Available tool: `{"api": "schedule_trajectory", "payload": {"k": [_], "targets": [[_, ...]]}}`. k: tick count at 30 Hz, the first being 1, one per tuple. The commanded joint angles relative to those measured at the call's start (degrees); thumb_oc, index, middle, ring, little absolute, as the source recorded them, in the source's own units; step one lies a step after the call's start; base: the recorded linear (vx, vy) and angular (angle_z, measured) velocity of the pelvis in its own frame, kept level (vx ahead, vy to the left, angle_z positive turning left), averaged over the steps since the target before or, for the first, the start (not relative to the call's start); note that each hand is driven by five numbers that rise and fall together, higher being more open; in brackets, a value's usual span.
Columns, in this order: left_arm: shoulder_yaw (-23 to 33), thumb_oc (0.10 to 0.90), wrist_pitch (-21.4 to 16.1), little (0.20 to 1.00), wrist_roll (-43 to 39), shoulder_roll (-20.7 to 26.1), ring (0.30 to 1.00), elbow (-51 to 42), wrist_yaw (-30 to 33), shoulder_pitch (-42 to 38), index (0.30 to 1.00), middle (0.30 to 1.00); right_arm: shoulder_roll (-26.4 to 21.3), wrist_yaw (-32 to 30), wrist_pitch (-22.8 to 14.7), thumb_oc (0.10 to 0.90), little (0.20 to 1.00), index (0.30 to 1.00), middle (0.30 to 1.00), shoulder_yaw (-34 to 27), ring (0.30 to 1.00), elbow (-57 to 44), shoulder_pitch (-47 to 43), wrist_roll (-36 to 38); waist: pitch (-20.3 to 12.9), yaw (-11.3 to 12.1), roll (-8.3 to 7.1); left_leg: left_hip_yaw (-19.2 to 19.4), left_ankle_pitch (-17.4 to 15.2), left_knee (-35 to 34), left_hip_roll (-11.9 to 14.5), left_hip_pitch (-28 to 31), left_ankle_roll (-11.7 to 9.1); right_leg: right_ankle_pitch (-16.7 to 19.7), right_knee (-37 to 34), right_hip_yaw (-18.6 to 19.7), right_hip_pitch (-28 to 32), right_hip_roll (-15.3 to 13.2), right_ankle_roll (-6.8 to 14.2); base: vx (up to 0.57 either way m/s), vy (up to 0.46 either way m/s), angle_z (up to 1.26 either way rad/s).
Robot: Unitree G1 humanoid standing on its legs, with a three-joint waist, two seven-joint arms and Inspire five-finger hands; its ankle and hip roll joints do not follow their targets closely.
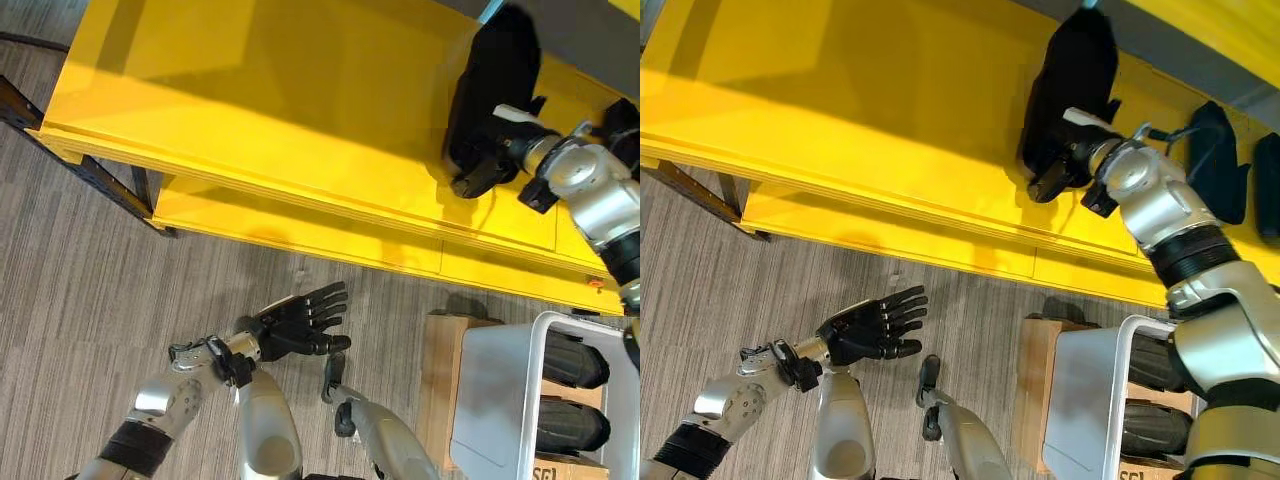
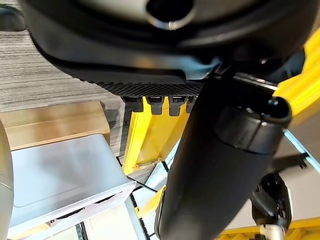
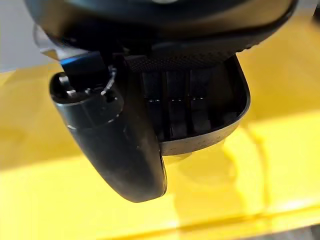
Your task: Move parts from the plastic box to the shelf.
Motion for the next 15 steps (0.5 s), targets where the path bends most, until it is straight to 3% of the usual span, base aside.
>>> {"api": "schedule_trajectory", "payload": {"k": [1, 6, 12, 15], "targets": [[-1.3, 0.9, -2.3, 1.0, -2.9, 0.4, 1.0, -7.3, -4.3, -0.6, 1.0, 1.0, -6.4, -2.2, -3.6, 0.4, 0.3, 0.3, 0.3, -2.0, 0.3, 0.2, -8.1, -1.5, -3.2, 0.1, -1.62, -1.2, -2.2, 4.5, 0.7, -3.7, 1.3, -8.1, 7.3, -2.2, 2.6, -6.5, 3.7, -0.03, 0.017, 0.06], [-1.1, 0.9, -2.3, 1.0, -3.6, 0.7, 1.0, -8.6, -3.9, -0.7, 1.0, 1.0, -5.2, -1.4, -1.6, 0.4, 0.3, 0.3, 0.3, -1.9, 0.3, 0.4, -7.7, -1.4, -2.2, 0.3, -0.54, -1.7, -2.2, 5.0, 0.2, -4.8, 1.7, -8.3, 8.4, -1.9, 1.3, -6.9, 3.7, -0.01, 0.008, 0.02], [-0.7, 0.9, -2.4, 1.0, -3.9, 1.1, 1.0, -8.9, -4.4, -0.3, 1.0, 1.0, -6.3, -0.8, -4.3, 0.4, 0.3, 0.3, 0.3, -0.8, 0.3, 3.5, -8.1, -10.3, -1.8, 0.4, -0.05, -1.9, -2.0, 5.3, 0.1, -5.3, 1.8, -8.4, 9.3, -1.9, 0.5, -7.0, 3.6, 0.0, -0.006, 0.0], [-0.7, 0.9, -2.3, 1.0, -4.3, 1.6, 1.0, -9.0, -4.7, -0.3, 1.0, 1.0, -7.2, -2.5, -3.4, 0.4, 0.3, 0.3, 0.3, 0.3, 0.3, 4.6, -8.8, -9.0, -1.8, 0.4, -0.05, -1.9, -1.9, 5.2, 0.2, -5.4, 1.7, -8.4, 9.4, -1.9, 0.4, -6.9, 3.6, 0.0, 0.0, 0.0]]}}
